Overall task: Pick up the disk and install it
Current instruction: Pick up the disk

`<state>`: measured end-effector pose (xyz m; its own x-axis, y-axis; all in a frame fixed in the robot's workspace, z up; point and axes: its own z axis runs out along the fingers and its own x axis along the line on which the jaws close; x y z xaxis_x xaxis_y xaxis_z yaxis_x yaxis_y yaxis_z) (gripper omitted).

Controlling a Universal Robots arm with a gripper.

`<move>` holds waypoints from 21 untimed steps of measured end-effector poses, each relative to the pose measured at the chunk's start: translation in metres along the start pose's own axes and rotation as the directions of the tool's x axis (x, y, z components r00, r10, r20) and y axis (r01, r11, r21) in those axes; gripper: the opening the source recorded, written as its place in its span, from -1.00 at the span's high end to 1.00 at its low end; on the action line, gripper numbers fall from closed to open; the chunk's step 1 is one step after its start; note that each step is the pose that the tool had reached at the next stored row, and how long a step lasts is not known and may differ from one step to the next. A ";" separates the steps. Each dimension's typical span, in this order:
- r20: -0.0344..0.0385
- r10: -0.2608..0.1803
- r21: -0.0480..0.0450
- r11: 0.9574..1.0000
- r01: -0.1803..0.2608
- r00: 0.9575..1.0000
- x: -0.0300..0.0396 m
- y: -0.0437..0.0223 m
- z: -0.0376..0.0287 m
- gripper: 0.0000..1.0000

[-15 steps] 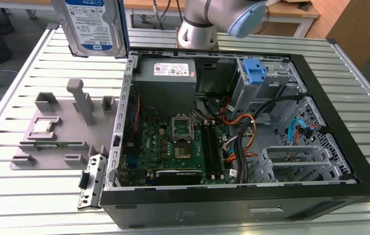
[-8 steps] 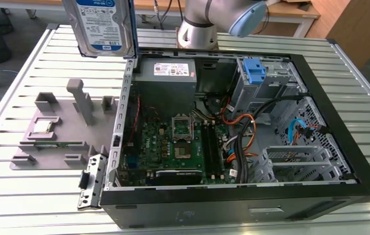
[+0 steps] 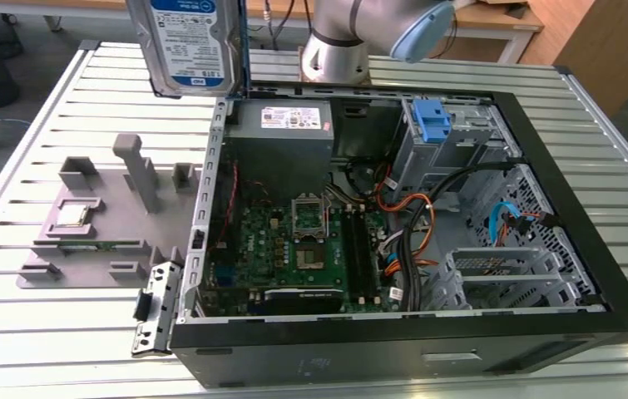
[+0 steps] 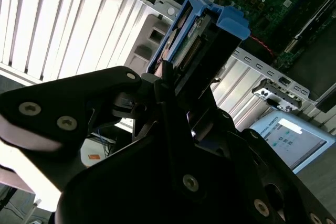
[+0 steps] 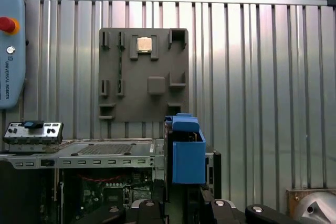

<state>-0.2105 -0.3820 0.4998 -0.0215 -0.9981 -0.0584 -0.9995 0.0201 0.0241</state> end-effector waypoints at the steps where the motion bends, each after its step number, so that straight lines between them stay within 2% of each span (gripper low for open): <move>1: 0.000 0.000 0.000 1.000 0.000 1.000 -0.0001 -0.0022 -0.0001 0.30; 12: 0.000 0.000 0.000 1.000 0.000 1.000 -0.0007 -0.0300 -0.0007 0.30; 21: 0.000 0.000 -0.001 1.000 0.000 1.000 -0.0012 -0.0567 -0.0013 0.30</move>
<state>-0.1538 -0.3819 0.4998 -0.0215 -0.9981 -0.0584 -0.9995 0.0201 0.0247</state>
